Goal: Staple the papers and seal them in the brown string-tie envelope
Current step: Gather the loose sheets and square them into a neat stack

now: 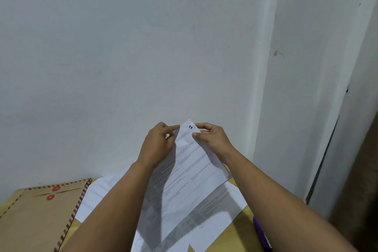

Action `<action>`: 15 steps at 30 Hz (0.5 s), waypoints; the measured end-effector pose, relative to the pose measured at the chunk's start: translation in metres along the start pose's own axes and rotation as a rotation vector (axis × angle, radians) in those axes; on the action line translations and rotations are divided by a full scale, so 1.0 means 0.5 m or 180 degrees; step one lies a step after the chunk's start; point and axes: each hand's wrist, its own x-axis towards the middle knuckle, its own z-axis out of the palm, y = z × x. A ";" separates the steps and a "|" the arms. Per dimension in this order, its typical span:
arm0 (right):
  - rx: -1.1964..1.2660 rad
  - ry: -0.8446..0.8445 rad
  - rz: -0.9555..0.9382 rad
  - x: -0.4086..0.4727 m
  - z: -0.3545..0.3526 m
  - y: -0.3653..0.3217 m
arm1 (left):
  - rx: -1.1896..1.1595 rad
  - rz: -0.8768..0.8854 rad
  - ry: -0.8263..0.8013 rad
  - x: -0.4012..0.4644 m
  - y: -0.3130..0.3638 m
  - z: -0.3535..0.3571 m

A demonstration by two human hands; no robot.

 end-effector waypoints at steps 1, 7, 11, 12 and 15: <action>0.0004 0.0021 -0.0031 0.001 -0.001 0.001 | -0.0005 -0.0025 -0.0042 -0.002 -0.001 0.000; 0.0037 -0.0084 -0.0029 0.007 -0.005 0.000 | -0.0129 -0.0354 -0.0512 -0.003 -0.003 -0.008; -0.0050 -0.0050 -0.0109 0.009 -0.006 0.008 | -0.0180 -0.0365 -0.0505 -0.003 -0.002 -0.011; -0.0124 0.0007 -0.0182 0.010 -0.005 0.012 | -0.0188 -0.0367 -0.0489 -0.003 -0.003 -0.011; -0.0431 0.0210 -0.0474 0.017 -0.003 0.031 | -0.0245 -0.0346 -0.0466 -0.005 -0.008 -0.012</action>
